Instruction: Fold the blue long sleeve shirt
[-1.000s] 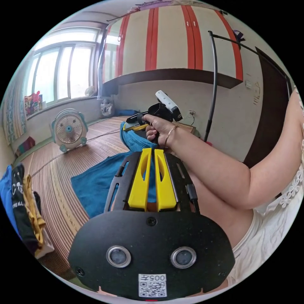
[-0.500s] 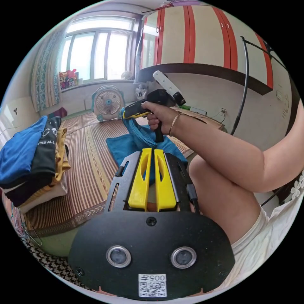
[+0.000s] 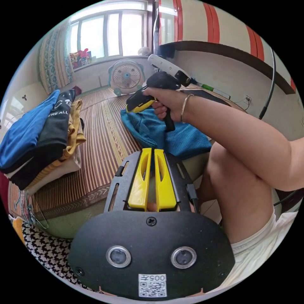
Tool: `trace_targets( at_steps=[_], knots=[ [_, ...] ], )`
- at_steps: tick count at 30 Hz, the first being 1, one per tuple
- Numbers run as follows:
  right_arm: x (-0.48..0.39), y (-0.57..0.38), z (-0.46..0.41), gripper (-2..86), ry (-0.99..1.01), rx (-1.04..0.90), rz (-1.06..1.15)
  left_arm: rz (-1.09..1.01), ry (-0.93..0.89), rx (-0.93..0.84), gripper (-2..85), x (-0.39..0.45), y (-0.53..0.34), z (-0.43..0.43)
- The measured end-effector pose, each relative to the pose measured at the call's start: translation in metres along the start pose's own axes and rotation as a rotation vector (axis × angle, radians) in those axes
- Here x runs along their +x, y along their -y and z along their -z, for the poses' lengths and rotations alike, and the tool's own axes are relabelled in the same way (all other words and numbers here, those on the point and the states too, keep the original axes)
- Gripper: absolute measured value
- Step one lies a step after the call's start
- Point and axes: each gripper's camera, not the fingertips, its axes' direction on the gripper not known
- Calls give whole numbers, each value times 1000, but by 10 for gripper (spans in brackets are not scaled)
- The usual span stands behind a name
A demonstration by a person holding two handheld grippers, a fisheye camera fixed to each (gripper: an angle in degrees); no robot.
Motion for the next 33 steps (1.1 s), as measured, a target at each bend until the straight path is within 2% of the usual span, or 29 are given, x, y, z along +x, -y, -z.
trace_targets(
  at_steps=[8, 12, 19, 26, 33],
  knots=[
    [-1, -33, 81, 74, -9, 223, 38, 52, -36, 34, 16, -10, -1, 7],
    [0, -56, 106, 74, -58, 268, 83, 117, -89, 88, 15, -19, 3, 16],
    [-25, -134, 136, 72, -149, 268, 288, 121, -54, 129, 11, -10, 25, 30],
    [-73, -224, 143, 87, -98, 200, 483, 136, -49, 154, 10, -2, 54, 45],
    [-90, -242, 103, 91, -416, 117, 402, 133, -53, 155, 11, 10, 86, 57]
  ],
)
